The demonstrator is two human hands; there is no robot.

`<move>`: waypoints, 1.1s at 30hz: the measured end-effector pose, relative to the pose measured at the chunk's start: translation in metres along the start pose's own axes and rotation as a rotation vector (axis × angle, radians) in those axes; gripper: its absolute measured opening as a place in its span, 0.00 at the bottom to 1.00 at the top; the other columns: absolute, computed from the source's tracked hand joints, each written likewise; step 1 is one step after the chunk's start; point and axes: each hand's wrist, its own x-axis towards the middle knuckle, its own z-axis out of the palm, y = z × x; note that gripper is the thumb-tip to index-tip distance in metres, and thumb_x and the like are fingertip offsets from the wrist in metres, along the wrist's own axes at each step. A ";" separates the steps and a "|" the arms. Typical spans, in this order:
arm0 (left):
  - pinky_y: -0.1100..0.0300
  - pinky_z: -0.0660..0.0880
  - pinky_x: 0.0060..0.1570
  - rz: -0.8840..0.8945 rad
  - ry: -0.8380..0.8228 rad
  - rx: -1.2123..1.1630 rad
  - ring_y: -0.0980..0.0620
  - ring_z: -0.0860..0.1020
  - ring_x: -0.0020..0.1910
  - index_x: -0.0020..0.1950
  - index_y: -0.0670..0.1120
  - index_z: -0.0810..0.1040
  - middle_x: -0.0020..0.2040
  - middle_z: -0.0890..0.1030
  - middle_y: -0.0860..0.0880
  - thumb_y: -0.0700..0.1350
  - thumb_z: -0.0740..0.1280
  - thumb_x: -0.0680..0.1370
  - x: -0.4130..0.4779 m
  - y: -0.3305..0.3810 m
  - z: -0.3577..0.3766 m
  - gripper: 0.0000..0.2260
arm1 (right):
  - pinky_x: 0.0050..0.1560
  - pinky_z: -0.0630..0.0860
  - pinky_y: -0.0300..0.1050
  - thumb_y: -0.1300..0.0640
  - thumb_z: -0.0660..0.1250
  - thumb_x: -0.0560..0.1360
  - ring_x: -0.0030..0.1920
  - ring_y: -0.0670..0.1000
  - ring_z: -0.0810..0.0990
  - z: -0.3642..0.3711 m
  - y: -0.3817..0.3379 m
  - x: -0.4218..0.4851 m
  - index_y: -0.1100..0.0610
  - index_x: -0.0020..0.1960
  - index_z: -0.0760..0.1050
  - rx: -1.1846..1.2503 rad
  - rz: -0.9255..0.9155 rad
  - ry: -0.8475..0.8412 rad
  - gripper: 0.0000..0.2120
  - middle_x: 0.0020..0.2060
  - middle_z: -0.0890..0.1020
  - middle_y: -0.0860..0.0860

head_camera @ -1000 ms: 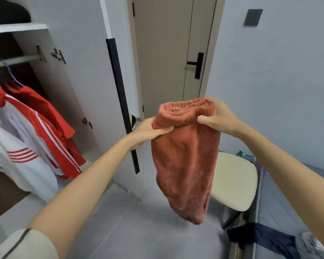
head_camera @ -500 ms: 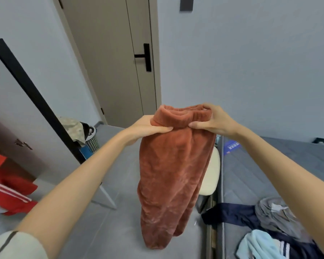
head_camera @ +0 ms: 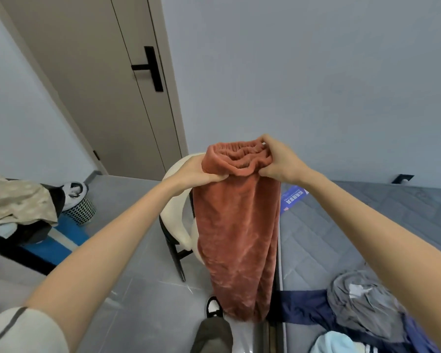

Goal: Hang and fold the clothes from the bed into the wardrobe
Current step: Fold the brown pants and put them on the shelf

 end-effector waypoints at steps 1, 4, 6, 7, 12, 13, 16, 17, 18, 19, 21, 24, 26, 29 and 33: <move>0.74 0.74 0.45 -0.004 -0.003 -0.003 0.68 0.79 0.49 0.54 0.58 0.79 0.50 0.82 0.64 0.49 0.77 0.69 0.019 -0.002 0.002 0.16 | 0.32 0.67 0.36 0.71 0.67 0.64 0.33 0.47 0.72 0.000 0.010 0.012 0.55 0.52 0.69 -0.013 0.004 0.019 0.21 0.33 0.75 0.46; 0.70 0.74 0.50 -0.003 -0.010 -0.022 0.63 0.78 0.53 0.57 0.56 0.78 0.53 0.81 0.60 0.49 0.77 0.69 0.080 -0.011 0.003 0.18 | 0.37 0.71 0.44 0.71 0.64 0.65 0.37 0.52 0.74 0.000 0.042 0.053 0.59 0.55 0.70 -0.036 0.007 0.080 0.20 0.36 0.76 0.49; 0.68 0.75 0.52 -0.005 -0.015 -0.018 0.61 0.78 0.54 0.58 0.56 0.77 0.52 0.80 0.60 0.50 0.78 0.68 0.122 -0.019 0.002 0.20 | 0.40 0.72 0.47 0.71 0.63 0.65 0.39 0.54 0.75 0.003 0.062 0.080 0.59 0.56 0.70 -0.050 0.022 0.111 0.20 0.37 0.77 0.49; 0.64 0.75 0.55 -0.006 -0.013 -0.010 0.59 0.78 0.55 0.57 0.56 0.77 0.52 0.80 0.60 0.51 0.78 0.67 0.149 -0.022 0.000 0.21 | 0.40 0.72 0.48 0.71 0.62 0.66 0.40 0.54 0.75 0.004 0.075 0.100 0.59 0.56 0.69 -0.056 0.037 0.127 0.20 0.37 0.76 0.49; 0.48 0.68 0.66 -0.025 0.037 0.117 0.47 0.72 0.64 0.60 0.51 0.79 0.56 0.81 0.49 0.57 0.77 0.63 0.247 -0.042 0.001 0.27 | 0.42 0.74 0.51 0.68 0.60 0.68 0.46 0.57 0.76 0.011 0.125 0.173 0.54 0.59 0.67 -0.164 0.138 0.110 0.21 0.44 0.77 0.50; 0.49 0.70 0.65 -0.046 0.029 0.080 0.48 0.73 0.64 0.61 0.49 0.78 0.57 0.81 0.49 0.53 0.78 0.65 0.266 -0.049 0.003 0.26 | 0.42 0.74 0.51 0.67 0.60 0.68 0.47 0.57 0.75 0.014 0.137 0.186 0.54 0.59 0.67 -0.183 0.161 0.110 0.21 0.45 0.77 0.50; 0.51 0.72 0.63 -0.138 0.013 0.002 0.48 0.76 0.61 0.64 0.47 0.76 0.60 0.80 0.48 0.47 0.79 0.67 0.315 -0.070 0.012 0.27 | 0.42 0.73 0.49 0.68 0.59 0.68 0.51 0.57 0.74 0.025 0.169 0.222 0.54 0.59 0.68 -0.226 0.243 0.119 0.21 0.47 0.78 0.54; 0.51 0.72 0.64 -0.170 0.000 -0.001 0.48 0.76 0.62 0.65 0.47 0.76 0.61 0.80 0.48 0.47 0.79 0.67 0.326 -0.077 0.016 0.28 | 0.42 0.72 0.48 0.68 0.59 0.67 0.53 0.57 0.72 0.029 0.180 0.230 0.55 0.59 0.68 -0.243 0.278 0.121 0.22 0.47 0.77 0.55; 0.52 0.72 0.64 -0.195 -0.015 -0.001 0.49 0.76 0.62 0.66 0.47 0.75 0.61 0.79 0.48 0.47 0.79 0.67 0.337 -0.085 0.020 0.28 | 0.42 0.72 0.48 0.69 0.58 0.67 0.54 0.57 0.70 0.034 0.190 0.237 0.55 0.59 0.68 -0.252 0.307 0.121 0.22 0.46 0.76 0.55; 0.52 0.72 0.63 -0.217 -0.029 -0.005 0.48 0.76 0.61 0.66 0.46 0.75 0.62 0.79 0.48 0.47 0.79 0.67 0.346 -0.093 0.024 0.29 | 0.43 0.72 0.49 0.70 0.58 0.67 0.54 0.57 0.69 0.039 0.199 0.242 0.56 0.59 0.69 -0.261 0.324 0.117 0.22 0.44 0.76 0.55; 0.53 0.77 0.57 -0.262 -0.057 -0.028 0.48 0.77 0.59 0.67 0.46 0.74 0.61 0.79 0.47 0.46 0.79 0.67 0.359 -0.111 0.032 0.30 | 0.45 0.73 0.52 0.71 0.58 0.66 0.53 0.57 0.68 0.050 0.216 0.247 0.58 0.58 0.70 -0.277 0.335 0.111 0.22 0.41 0.74 0.52; 0.63 0.81 0.38 -0.318 -0.077 -0.118 0.51 0.78 0.52 0.66 0.44 0.72 0.60 0.78 0.46 0.39 0.78 0.68 0.365 -0.137 0.048 0.28 | 0.46 0.73 0.56 0.72 0.56 0.64 0.50 0.55 0.65 0.072 0.238 0.243 0.59 0.54 0.71 -0.260 0.357 0.066 0.21 0.41 0.74 0.51; 0.58 0.82 0.42 -0.329 -0.065 -0.172 0.51 0.79 0.52 0.64 0.45 0.72 0.59 0.78 0.45 0.36 0.76 0.69 0.363 -0.156 0.062 0.26 | 0.44 0.74 0.57 0.73 0.56 0.64 0.49 0.54 0.64 0.088 0.251 0.234 0.60 0.53 0.69 -0.247 0.373 0.022 0.20 0.42 0.74 0.51; 0.48 0.76 0.58 -0.244 0.003 -0.086 0.45 0.77 0.58 0.61 0.44 0.74 0.58 0.79 0.44 0.35 0.76 0.68 0.355 -0.184 0.084 0.23 | 0.42 0.73 0.57 0.74 0.57 0.63 0.50 0.56 0.64 0.114 0.269 0.218 0.60 0.52 0.68 -0.254 0.362 -0.002 0.20 0.46 0.74 0.53; 0.50 0.73 0.56 -0.147 0.080 0.172 0.43 0.73 0.55 0.59 0.44 0.76 0.52 0.75 0.42 0.39 0.70 0.74 0.337 -0.225 0.118 0.14 | 0.46 0.69 0.55 0.75 0.61 0.65 0.50 0.57 0.67 0.150 0.294 0.188 0.60 0.54 0.69 -0.381 0.296 -0.029 0.20 0.50 0.74 0.55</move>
